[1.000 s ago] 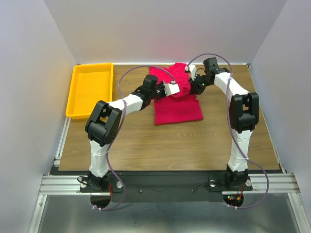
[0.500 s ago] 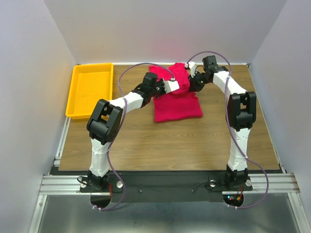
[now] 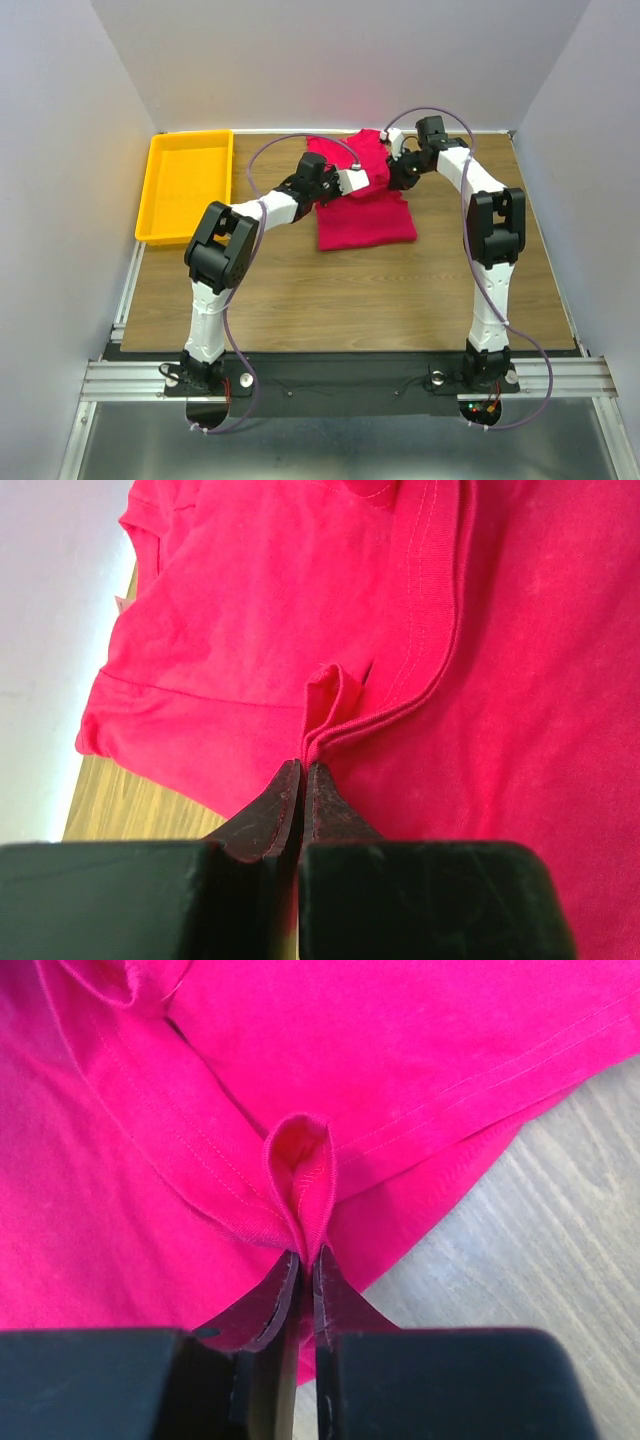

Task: Fold and stack the t-shirts
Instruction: Fold the tshirt

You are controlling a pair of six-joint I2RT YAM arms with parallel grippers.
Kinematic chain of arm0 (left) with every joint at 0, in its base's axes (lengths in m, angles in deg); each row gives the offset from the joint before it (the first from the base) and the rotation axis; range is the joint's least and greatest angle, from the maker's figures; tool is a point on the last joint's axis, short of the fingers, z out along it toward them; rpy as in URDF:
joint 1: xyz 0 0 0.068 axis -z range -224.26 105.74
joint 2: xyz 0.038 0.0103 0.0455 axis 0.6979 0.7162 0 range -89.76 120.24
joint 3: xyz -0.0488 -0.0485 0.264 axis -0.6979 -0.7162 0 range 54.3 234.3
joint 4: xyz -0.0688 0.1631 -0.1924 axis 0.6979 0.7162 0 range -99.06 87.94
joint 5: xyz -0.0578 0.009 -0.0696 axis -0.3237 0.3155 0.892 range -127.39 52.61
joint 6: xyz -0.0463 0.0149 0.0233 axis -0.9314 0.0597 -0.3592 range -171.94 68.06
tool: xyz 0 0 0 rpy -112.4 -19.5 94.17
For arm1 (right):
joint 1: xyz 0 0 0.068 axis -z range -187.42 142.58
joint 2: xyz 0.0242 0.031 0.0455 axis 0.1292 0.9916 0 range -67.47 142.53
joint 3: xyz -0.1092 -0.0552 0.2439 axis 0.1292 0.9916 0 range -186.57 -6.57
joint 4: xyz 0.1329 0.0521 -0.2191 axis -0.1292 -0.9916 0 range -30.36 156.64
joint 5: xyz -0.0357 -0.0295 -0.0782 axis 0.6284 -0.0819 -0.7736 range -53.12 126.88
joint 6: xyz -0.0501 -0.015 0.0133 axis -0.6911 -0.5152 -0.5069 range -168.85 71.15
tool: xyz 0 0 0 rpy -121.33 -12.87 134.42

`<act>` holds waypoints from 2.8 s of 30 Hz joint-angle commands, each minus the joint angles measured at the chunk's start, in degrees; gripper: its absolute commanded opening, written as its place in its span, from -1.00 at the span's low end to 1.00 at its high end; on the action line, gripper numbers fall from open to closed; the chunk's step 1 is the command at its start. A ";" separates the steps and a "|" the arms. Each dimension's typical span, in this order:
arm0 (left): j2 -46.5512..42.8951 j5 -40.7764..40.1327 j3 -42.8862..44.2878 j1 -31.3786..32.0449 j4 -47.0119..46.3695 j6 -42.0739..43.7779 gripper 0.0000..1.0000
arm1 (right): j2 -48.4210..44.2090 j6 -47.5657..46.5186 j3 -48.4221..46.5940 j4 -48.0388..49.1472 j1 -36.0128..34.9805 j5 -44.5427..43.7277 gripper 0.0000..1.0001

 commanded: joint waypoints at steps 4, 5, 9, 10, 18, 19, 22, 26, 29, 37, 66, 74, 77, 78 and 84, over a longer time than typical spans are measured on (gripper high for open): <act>-1.42 -4.00 4.31 -0.22 -4.46 -5.17 -0.08 | -0.10 9.39 -4.24 6.77 0.29 -3.37 -0.27; -1.77 -4.62 5.45 -0.22 -4.64 -5.71 0.17 | -0.45 11.34 -4.07 8.18 0.21 -6.16 -0.13; -3.00 -8.05 7.56 -0.22 -5.70 -7.12 0.47 | -1.94 18.10 -4.33 11.61 0.29 -12.94 0.12; -3.26 -9.71 7.92 -0.31 -6.05 -7.29 0.48 | -2.56 18.47 -4.15 11.97 0.29 -14.00 0.12; -11.08 -15.88 6.26 -0.48 -4.40 -16.04 0.54 | -9.92 18.67 3.73 15.05 0.47 -8.62 0.00; -12.22 -15.27 5.73 -0.75 -3.16 -18.34 0.54 | -10.73 17.70 5.32 14.96 0.47 -5.78 -0.01; -15.21 -10.72 4.84 -1.45 4.19 -29.30 0.54 | -13.54 14.71 11.30 14.70 0.47 5.56 -0.10; -19.85 -2.64 -1.36 -1.54 11.16 -39.51 0.46 | -19.07 5.41 19.29 10.23 0.47 15.59 -0.05; -25.91 3.27 -9.63 -1.19 9.86 -45.33 0.43 | -26.98 -4.70 28.52 7.85 0.47 15.43 0.15; -33.94 4.33 -29.08 3.82 2.75 -56.32 0.39 | -34.39 -13.71 40.42 6.44 0.82 14.81 0.07; -15.57 3.37 -27.24 3.47 -3.86 -69.78 0.19 | -15.48 4.24 33.73 7.40 0.91 7.35 -0.48; -16.62 2.31 -27.06 2.33 -2.09 -68.03 0.19 | -20.03 4.41 32.33 6.70 0.91 9.18 -0.24; -23.28 1.53 -27.85 2.41 -3.85 -65.22 0.22 | -25.12 3.89 30.39 5.65 1.00 10.94 -0.09; -27.57 0.92 -28.11 2.33 -3.94 -64.34 0.23 | -26.37 3.54 29.87 5.47 1.00 11.21 -0.05; -39.98 -6.91 -28.99 1.80 0.18 -58.89 0.52 | -32.79 3.00 29.42 5.47 3.45 7.27 0.12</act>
